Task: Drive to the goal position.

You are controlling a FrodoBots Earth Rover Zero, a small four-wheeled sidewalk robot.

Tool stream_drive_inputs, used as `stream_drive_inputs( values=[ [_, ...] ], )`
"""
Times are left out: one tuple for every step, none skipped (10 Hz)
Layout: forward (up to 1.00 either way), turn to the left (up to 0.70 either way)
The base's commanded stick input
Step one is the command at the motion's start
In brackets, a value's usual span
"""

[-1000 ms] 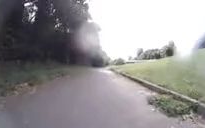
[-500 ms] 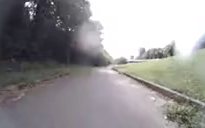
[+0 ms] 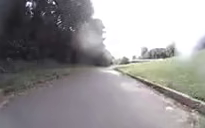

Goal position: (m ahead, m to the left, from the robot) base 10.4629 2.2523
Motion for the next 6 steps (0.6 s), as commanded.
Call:
stream_drive_inputs(
  values=[
    [1.0,0.0],
    [1.0,0.0],
    [1.0,0.0],
    [1.0,0.0],
    [1.0,0.0],
    [1.0,0.0]
  ],
)
